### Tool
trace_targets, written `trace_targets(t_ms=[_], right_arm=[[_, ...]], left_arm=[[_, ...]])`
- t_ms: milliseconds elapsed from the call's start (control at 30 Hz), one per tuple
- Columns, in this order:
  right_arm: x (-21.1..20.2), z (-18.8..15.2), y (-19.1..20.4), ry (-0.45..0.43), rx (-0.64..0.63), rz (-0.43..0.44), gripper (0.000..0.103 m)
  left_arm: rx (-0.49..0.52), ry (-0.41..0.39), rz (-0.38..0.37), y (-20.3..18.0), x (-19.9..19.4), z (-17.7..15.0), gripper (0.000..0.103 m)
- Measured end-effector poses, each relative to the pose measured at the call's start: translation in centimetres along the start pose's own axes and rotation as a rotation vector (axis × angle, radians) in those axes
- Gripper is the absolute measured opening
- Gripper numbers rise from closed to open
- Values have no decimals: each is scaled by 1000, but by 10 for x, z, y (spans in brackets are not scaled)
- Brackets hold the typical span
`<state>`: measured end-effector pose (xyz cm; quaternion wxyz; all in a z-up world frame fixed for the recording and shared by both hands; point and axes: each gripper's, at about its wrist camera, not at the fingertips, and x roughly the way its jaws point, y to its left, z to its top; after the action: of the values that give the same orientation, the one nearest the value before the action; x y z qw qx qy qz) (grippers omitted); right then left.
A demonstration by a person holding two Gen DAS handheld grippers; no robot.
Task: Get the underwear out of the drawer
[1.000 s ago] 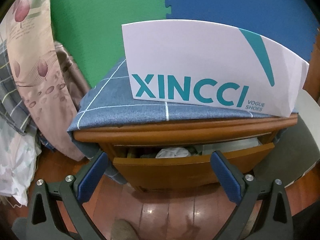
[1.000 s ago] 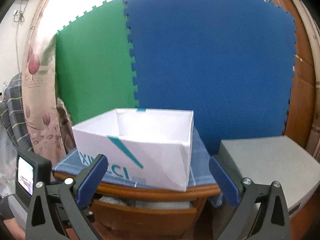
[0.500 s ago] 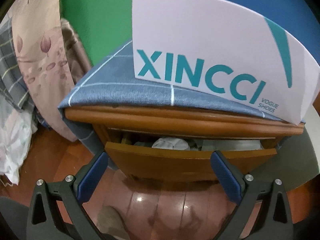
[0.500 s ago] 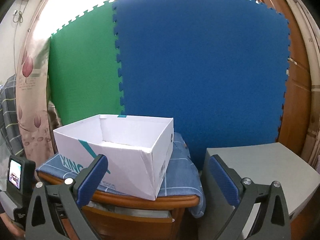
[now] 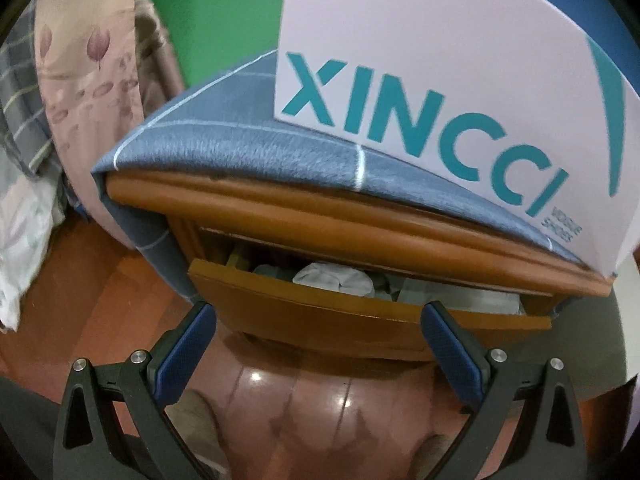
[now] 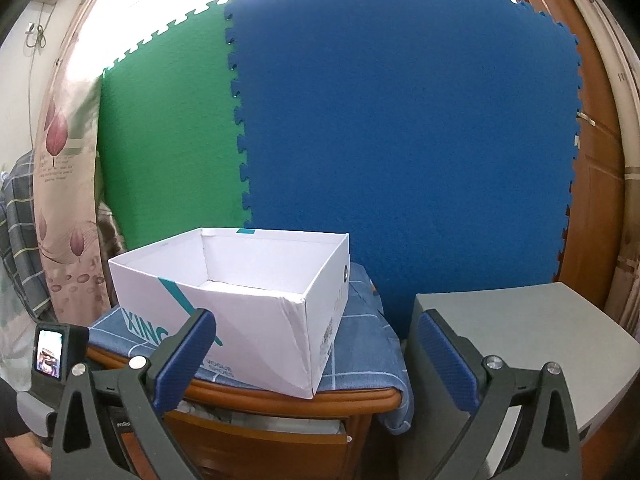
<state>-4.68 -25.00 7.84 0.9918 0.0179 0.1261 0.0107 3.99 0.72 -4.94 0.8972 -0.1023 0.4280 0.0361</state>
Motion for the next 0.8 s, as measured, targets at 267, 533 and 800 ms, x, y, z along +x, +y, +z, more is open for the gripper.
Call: trace_targets(t_ms=[267,533,800], right_arm=[[-1,0,-1,0,-1,5,103],[-1,0,-4,5,14,9,103],[0,0,-6,8,21,17,103]], left_arm=[[-91,16,-13,8,14,3,102],[-124,25,-9,8,25,3,102],[-170,62,-1,13,41,3,102]])
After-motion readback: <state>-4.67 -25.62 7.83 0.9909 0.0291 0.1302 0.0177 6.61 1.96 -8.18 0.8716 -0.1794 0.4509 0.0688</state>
